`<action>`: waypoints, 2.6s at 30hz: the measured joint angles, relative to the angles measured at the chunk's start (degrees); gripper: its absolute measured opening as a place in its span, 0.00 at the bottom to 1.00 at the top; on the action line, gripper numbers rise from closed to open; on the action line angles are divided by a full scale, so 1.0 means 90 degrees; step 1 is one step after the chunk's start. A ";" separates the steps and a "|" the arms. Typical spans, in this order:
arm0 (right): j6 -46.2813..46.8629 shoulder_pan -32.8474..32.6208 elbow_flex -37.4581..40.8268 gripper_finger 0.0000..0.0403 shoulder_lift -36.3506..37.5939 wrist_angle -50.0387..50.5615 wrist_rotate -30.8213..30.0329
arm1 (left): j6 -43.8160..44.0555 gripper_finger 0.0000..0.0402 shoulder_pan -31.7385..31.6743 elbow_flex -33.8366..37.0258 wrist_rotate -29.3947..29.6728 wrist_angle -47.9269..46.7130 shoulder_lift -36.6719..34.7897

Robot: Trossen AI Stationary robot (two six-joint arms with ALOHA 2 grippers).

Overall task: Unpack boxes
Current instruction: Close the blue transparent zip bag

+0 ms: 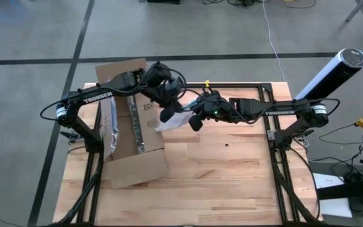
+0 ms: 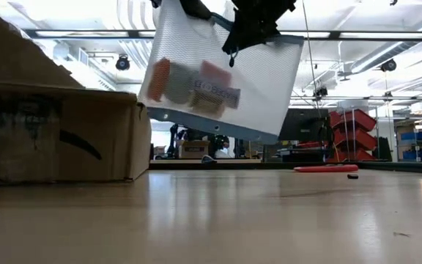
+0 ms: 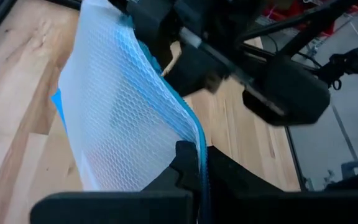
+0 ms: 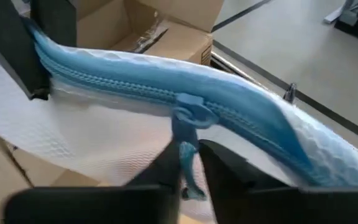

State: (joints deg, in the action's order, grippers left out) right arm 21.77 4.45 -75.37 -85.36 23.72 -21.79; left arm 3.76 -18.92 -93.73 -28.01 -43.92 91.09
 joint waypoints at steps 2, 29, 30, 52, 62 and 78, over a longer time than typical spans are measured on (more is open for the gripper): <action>-0.0025 0.0000 0.0000 0.02 0.0035 0.0011 0.0052 | -0.0070 0.00 0.0001 0.0000 -0.0002 -0.0143 0.0000; 0.0720 0.0010 0.0000 0.00 0.1937 0.3901 -0.0952 | -0.0725 0.00 0.0015 0.0002 -0.0338 -0.1525 -0.0005; 0.0801 0.0014 0.0000 0.00 0.2007 0.4086 -0.1030 | -0.0745 0.00 0.0017 0.0002 -0.0354 -0.1571 -0.0005; 0.1264 0.0017 0.0002 0.00 0.2672 0.5289 -0.1782 | -0.0366 0.35 0.0017 -0.0032 -0.0335 -0.0621 -0.0007; 0.1564 0.0010 -0.0144 0.00 0.3106 0.5369 -0.2304 | -0.0190 0.76 0.0017 -0.0034 0.0095 -0.0595 -0.0007; 0.1636 0.0012 -0.0730 0.00 0.3914 0.5348 -0.2983 | -0.0308 0.77 0.0017 -0.0034 0.0119 -0.1133 -0.0007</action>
State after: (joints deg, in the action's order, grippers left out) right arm 36.49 4.56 -81.94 -50.14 71.85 -48.64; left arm 0.99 -18.76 -94.04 -26.94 -54.12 91.02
